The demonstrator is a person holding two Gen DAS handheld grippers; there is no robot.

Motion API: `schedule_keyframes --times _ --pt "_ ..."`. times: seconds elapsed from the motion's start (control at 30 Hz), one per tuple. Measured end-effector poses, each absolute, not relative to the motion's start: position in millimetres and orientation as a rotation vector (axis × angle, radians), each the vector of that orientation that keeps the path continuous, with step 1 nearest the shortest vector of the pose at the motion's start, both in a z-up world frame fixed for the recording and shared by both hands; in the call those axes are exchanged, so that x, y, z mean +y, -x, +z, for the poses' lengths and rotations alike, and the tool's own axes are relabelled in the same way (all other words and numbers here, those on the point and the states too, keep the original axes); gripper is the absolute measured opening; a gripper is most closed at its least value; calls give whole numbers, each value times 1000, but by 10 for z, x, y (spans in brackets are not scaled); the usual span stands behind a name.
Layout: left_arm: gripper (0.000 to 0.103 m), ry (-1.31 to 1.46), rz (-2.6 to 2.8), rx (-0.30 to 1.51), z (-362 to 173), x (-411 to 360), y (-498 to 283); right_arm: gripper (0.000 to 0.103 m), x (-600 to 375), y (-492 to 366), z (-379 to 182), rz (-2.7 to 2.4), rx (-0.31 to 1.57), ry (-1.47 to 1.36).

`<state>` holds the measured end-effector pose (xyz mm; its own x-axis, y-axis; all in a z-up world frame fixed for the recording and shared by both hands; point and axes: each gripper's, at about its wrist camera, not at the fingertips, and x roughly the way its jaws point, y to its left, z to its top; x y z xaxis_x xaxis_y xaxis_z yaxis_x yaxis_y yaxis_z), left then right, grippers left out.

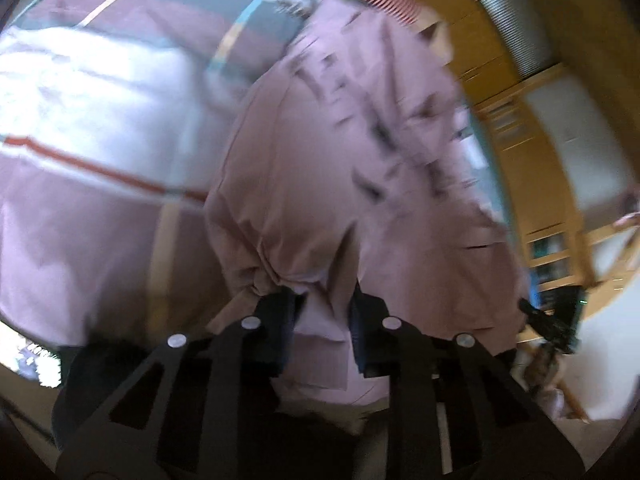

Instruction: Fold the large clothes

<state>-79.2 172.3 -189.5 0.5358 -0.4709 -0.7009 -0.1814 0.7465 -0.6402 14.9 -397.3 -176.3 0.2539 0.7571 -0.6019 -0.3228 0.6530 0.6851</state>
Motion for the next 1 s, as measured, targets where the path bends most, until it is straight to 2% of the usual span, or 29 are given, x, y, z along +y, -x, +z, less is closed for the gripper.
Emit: schedule_keyframes --times 0.23,0.37,0.47,0.57,0.67,0.73,0.77,0.83,0.87,0.9,0.93,0.97,1.0 --pt "23 817 -361 794 -1231 1896 353 7 -4016 -968 -1104 907 846 -697" --pt "23 825 -364 712 -747 2068 -465 7 -4080 -1865 -819 842 747 -811" --pt "25 903 -323 725 -652 2310 -1286 6 -4107 -2706 -872 712 723 -911" --pt "36 1074 -324 766 -834 2598 -2065 7 -4027 -3545 -1234 541 792 -1004" --pt "90 1244 -220 646 -1132 2830 -2184 14 -3964 -4132 -1971 357 952 -1118" --pt "90 1257 -175 578 -1227 2836 -2005 25 -3973 -4259 -2368 290 991 -1169" --pt "90 1203 -183 553 -1236 2749 -1851 27 -3989 -4275 -2466 298 976 -1182" --pt "91 1024 -174 558 -1183 2537 -1670 45 -4019 -4273 -2559 351 941 -1178" --pt "91 911 -180 566 -1171 2363 -1560 50 -4044 -4264 -2550 366 937 -1177" --pt "91 832 -214 561 -1192 2215 -1477 59 -4082 -4222 -2489 357 929 -1170" --pt "91 781 -249 559 -1231 2105 -1398 84 -4109 -4173 -2408 319 928 -1138" --pt "91 735 -272 590 -1289 1946 -1385 95 -4163 -4070 -2238 253 885 -1075" --pt "91 706 -274 624 -1339 1852 -1387 101 -4189 -3987 -2125 235 831 -1031"
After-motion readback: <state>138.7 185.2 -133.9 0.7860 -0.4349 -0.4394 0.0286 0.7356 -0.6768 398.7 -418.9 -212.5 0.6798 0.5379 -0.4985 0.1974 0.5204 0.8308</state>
